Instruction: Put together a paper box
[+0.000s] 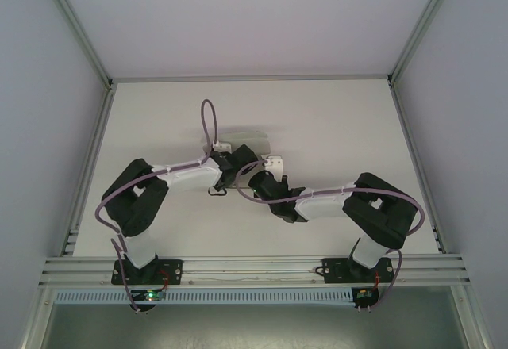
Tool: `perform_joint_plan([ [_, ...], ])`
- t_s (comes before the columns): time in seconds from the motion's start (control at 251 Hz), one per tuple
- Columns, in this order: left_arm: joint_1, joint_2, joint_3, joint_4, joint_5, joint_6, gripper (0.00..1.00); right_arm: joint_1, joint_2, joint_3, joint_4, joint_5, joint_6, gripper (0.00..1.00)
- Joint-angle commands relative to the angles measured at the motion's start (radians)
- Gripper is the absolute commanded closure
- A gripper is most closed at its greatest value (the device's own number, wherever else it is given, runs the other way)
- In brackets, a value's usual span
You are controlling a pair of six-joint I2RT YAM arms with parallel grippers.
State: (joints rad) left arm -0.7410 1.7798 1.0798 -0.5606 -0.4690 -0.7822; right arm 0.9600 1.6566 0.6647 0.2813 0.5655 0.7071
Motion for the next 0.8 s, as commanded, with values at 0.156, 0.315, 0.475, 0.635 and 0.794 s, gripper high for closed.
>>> perform_joint_plan([
  [0.156,0.021,0.033,-0.041,-0.039,0.203,-0.023,0.83,0.004,-0.01,-0.034,-0.059,0.004,-0.005,1.0],
  [0.315,0.023,0.027,-0.032,-0.081,0.182,-0.032,0.74,0.003,-0.009,-0.031,-0.063,0.005,-0.006,1.0],
  [0.475,0.035,-0.002,-0.073,-0.054,0.165,-0.047,0.8,0.004,-0.005,-0.027,-0.063,0.005,-0.006,1.0],
  [0.635,0.036,0.028,-0.051,-0.079,0.122,-0.042,0.85,0.004,0.005,-0.024,-0.069,0.009,-0.005,1.0],
  [0.794,0.039,0.06,-0.025,-0.188,-0.034,-0.08,0.99,0.004,-0.022,-0.039,-0.086,0.041,0.005,1.0],
])
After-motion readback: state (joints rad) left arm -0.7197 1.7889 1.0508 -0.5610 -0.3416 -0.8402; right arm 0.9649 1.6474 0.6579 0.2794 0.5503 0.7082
